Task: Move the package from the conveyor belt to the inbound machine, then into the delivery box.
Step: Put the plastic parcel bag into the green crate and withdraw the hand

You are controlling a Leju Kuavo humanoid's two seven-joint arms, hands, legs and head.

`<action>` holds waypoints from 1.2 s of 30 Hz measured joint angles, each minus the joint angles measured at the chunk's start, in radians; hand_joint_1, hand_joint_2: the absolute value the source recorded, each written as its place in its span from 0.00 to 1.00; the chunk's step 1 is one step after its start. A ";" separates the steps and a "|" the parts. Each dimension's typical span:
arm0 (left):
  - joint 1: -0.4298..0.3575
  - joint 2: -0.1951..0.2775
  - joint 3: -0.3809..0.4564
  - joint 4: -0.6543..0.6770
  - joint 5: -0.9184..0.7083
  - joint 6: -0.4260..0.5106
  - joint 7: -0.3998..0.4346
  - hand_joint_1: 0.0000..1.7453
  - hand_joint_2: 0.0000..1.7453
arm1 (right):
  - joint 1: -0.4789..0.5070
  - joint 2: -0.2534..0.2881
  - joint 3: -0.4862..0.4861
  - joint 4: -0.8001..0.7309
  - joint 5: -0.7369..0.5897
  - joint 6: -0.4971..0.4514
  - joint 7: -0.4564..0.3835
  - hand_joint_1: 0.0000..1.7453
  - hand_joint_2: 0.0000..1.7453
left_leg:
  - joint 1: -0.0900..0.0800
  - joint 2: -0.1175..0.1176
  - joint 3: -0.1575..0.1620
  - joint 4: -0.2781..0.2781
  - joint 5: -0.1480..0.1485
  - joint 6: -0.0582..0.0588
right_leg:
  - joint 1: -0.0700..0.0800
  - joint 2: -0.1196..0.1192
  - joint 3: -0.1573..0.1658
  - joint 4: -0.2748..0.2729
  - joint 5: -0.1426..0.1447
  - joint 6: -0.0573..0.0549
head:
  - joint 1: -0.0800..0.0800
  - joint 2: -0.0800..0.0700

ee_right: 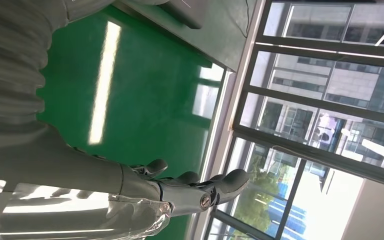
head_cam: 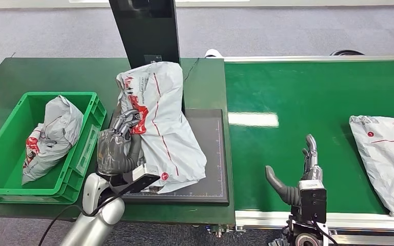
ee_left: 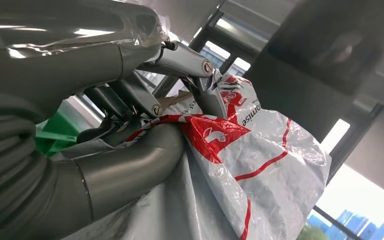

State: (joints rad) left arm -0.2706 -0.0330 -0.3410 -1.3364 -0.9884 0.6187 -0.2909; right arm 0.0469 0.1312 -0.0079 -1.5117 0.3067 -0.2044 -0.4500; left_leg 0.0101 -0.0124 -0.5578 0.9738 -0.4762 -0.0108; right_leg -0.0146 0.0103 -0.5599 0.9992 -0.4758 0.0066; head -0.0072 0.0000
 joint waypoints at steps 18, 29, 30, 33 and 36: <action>0.017 0.018 0.009 -0.050 0.002 0.001 -0.001 1.00 1.00 | 0.000 0.000 0.006 0.006 -0.003 -0.001 -0.001 0.00 1.00 | 0.000 0.000 0.000 0.000 0.000 0.000 | 0.000 0.000 0.000 0.000 0.000 0.000 | 0.000 0.000; 0.018 0.019 0.009 -0.050 0.002 0.001 -0.001 1.00 1.00 | 0.000 0.000 0.006 0.006 -0.003 -0.001 -0.001 0.00 1.00 | 0.000 0.000 0.000 0.000 0.000 0.000 | 0.000 0.000 0.000 0.000 0.000 0.000 | 0.000 0.000; 0.018 0.019 0.009 -0.050 0.002 0.001 -0.001 1.00 1.00 | 0.000 0.000 0.006 0.006 -0.003 -0.001 -0.001 0.00 1.00 | 0.000 0.000 0.000 0.000 0.000 0.000 | 0.000 0.000 0.000 0.000 0.000 0.000 | 0.000 0.000; 0.018 0.018 0.013 -0.055 -0.017 0.007 0.010 1.00 1.00 | 0.000 0.000 0.006 0.006 -0.003 -0.005 -0.001 0.00 1.00 | 0.000 0.000 0.000 0.000 0.000 0.000 | 0.000 0.000 0.000 0.000 0.000 0.000 | 0.000 0.000; -0.021 0.027 0.090 -0.079 -0.058 0.046 0.017 1.00 1.00 | 0.008 0.000 0.001 0.003 -0.002 -0.022 0.001 0.00 1.00 | 0.000 0.000 -0.001 0.000 0.001 0.000 | 0.001 0.000 -0.001 0.000 0.000 0.000 | 0.004 0.000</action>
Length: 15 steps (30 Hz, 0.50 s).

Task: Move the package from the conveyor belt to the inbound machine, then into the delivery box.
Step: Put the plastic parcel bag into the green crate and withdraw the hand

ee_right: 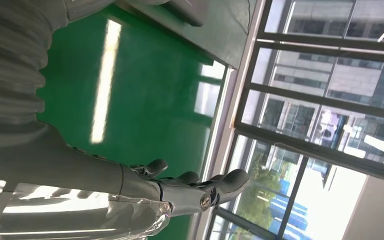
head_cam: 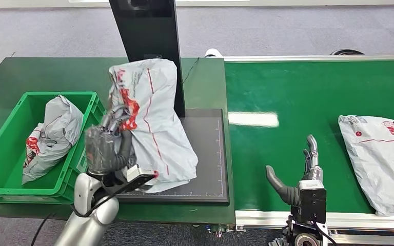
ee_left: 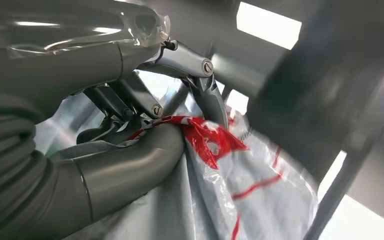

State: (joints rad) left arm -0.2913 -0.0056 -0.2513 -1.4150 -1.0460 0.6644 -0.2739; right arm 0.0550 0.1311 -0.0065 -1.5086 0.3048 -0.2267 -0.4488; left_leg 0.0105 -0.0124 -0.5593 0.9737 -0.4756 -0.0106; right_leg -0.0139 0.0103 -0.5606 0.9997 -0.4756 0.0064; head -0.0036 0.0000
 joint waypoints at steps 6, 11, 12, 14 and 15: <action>-0.103 0.050 0.374 0.029 0.082 0.008 -0.054 1.00 1.00 | 0.023 0.000 -0.018 -0.015 0.008 0.003 0.002 0.00 1.00 | 0.002 0.009 0.004 0.000 0.000 -0.001 | 0.002 0.009 -0.002 0.001 0.001 -0.002 | -0.006 0.000; -0.112 0.039 0.452 0.043 0.046 0.014 -0.049 1.00 1.00 | 0.024 0.006 -0.022 -0.020 0.013 0.005 0.002 0.00 1.00 | 0.001 0.007 0.003 0.000 -0.001 -0.001 | 0.001 0.008 -0.002 0.001 0.001 -0.002 | -0.006 0.000; -0.113 0.038 0.458 0.046 0.042 0.015 -0.045 1.00 1.00 | 0.024 0.007 -0.022 -0.021 0.013 0.006 0.002 0.00 1.00 | 0.001 0.007 0.003 0.000 -0.001 -0.001 | 0.001 0.008 -0.002 0.001 0.001 -0.002 | -0.006 0.000; -0.114 0.035 0.464 0.050 0.034 0.015 -0.031 1.00 1.00 | 0.024 0.008 -0.023 -0.024 0.014 0.007 0.002 0.00 1.00 | 0.000 0.007 0.002 0.000 -0.001 -0.001 | 0.000 0.008 -0.002 0.001 0.001 -0.002 | -0.006 0.000; -0.114 0.035 0.465 0.052 0.029 0.015 -0.021 1.00 1.00 | 0.024 0.009 -0.023 -0.025 0.015 0.009 0.003 0.00 1.00 | 0.000 0.007 0.002 0.000 -0.001 -0.001 | 0.000 0.008 -0.002 0.001 0.001 -0.002 | -0.006 0.000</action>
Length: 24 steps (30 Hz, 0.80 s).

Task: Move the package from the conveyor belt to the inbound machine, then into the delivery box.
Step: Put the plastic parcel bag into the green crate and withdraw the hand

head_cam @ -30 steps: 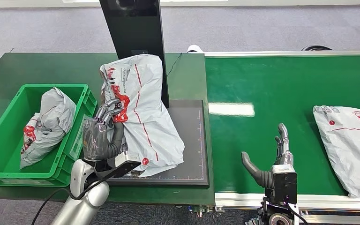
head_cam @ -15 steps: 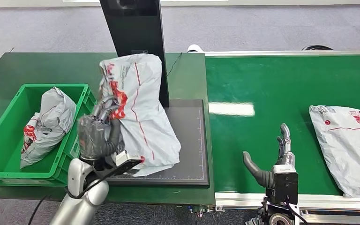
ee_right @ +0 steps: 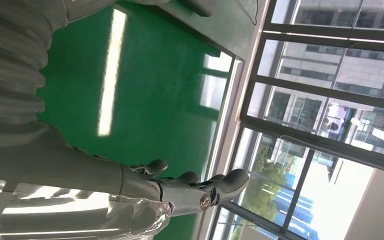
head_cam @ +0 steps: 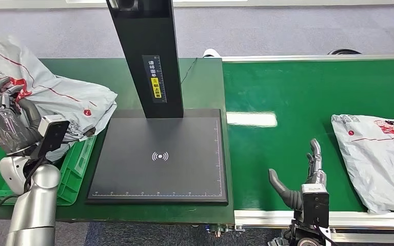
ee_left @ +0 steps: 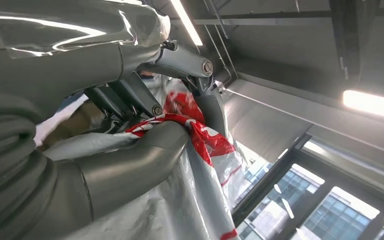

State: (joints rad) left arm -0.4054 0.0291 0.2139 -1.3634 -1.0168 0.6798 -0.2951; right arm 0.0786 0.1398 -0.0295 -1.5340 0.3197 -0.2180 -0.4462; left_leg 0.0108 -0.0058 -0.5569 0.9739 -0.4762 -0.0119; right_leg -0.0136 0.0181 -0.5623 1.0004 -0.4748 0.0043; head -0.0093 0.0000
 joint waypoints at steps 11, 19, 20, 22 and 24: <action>-0.016 0.001 0.001 0.022 -0.147 -0.183 0.298 1.00 1.00 | 0.003 0.008 -0.020 -0.022 0.021 0.017 0.014 0.00 1.00 | 0.001 0.000 0.000 0.000 0.000 0.000 | 0.001 0.000 0.000 0.000 0.000 0.000 | 0.000 0.000; -0.071 0.060 0.040 0.158 -0.210 -0.408 0.451 1.00 1.00 | 0.004 0.016 -0.043 -0.030 0.042 0.050 0.026 0.00 1.00 | 0.001 0.001 0.000 0.000 0.000 0.000 | 0.001 0.000 0.000 0.000 0.000 0.000 | -0.001 0.000; -0.075 0.069 0.048 0.182 -0.215 -0.423 0.455 1.00 1.00 | 0.002 0.017 -0.044 -0.030 0.044 0.054 0.027 0.00 1.00 | 0.001 0.001 0.000 0.000 0.000 0.000 | 0.001 0.000 0.000 0.000 0.000 0.000 | -0.001 0.000; -0.083 0.082 0.060 0.224 -0.221 -0.443 0.458 1.00 1.00 | -0.002 0.018 -0.045 -0.030 0.047 0.060 0.031 0.00 1.00 | 0.001 0.000 0.000 0.000 0.000 0.000 | 0.001 0.000 0.000 0.000 0.000 0.000 | -0.001 0.000; -0.088 0.092 0.070 0.253 -0.223 -0.449 0.458 1.00 1.00 | -0.005 0.019 -0.046 -0.030 0.048 0.062 0.034 0.00 1.00 | 0.001 0.000 0.000 0.000 0.000 0.000 | 0.001 0.000 0.000 0.000 0.000 0.000 | -0.001 0.000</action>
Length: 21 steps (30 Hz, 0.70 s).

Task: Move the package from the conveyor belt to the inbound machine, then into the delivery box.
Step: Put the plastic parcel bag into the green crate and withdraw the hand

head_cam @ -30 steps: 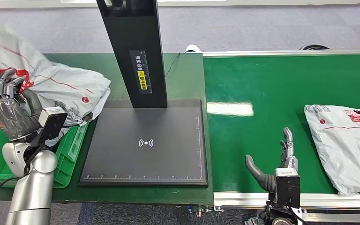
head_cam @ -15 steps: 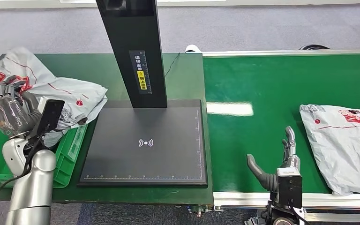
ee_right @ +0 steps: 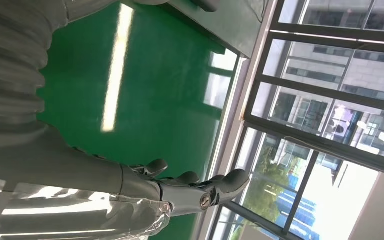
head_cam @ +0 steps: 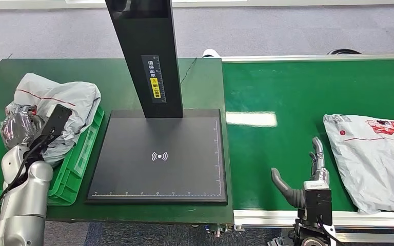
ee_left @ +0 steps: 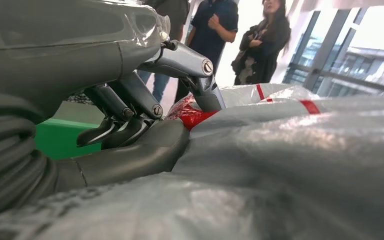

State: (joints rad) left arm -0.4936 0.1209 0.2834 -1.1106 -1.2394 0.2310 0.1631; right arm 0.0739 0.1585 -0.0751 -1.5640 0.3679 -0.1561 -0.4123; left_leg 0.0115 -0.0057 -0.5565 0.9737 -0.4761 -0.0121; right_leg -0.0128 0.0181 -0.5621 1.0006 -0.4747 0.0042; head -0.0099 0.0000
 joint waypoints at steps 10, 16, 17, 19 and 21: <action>-0.020 0.023 0.016 0.073 -0.003 -0.017 0.010 1.00 1.00 | -0.010 0.001 -0.002 0.000 0.000 0.009 0.005 0.00 1.00 | 0.000 0.000 0.000 0.000 0.000 0.000 | 0.000 0.000 0.000 0.000 0.000 0.000 | 0.000 0.000; -0.081 0.057 0.031 0.230 -0.021 -0.088 0.027 1.00 1.00 | -0.016 0.001 -0.003 0.000 0.000 0.017 0.016 0.00 1.00 | 0.000 -0.001 0.002 0.000 0.000 0.000 | 0.000 -0.001 0.003 0.000 0.000 0.000 | 0.000 0.000; -0.094 0.062 0.032 0.262 -0.023 -0.097 0.029 1.00 1.00 | -0.017 0.001 -0.003 0.000 0.000 0.018 0.018 0.00 1.00 | 0.000 -0.001 0.002 0.000 0.000 0.000 | 0.000 -0.001 0.003 0.000 0.000 0.000 | 0.000 0.000; -0.120 0.072 0.035 0.321 -0.026 -0.118 0.032 1.00 1.00 | -0.021 0.001 -0.003 0.001 0.000 0.020 0.019 0.00 1.00 | 0.000 -0.001 0.004 -0.001 0.000 0.000 | 0.000 -0.001 0.005 0.000 0.000 0.000 | 0.000 0.000; -0.148 0.082 0.039 0.376 -0.019 -0.156 0.033 1.00 1.00 | -0.029 0.001 -0.002 0.004 0.000 0.022 0.020 0.00 1.00 | 0.000 -0.001 0.005 -0.001 0.000 0.000 | 0.000 -0.001 0.007 0.000 0.000 0.000 | 0.000 0.000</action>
State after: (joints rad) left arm -0.6415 0.2026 0.3229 -0.7343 -1.2585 0.0748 0.1957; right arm 0.0452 0.1594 -0.0771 -1.5603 0.3679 -0.1344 -0.3922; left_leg 0.0112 -0.0072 -0.5516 0.9729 -0.4761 -0.0121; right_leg -0.0130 0.0172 -0.5553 1.0007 -0.4749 0.0041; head -0.0099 0.0000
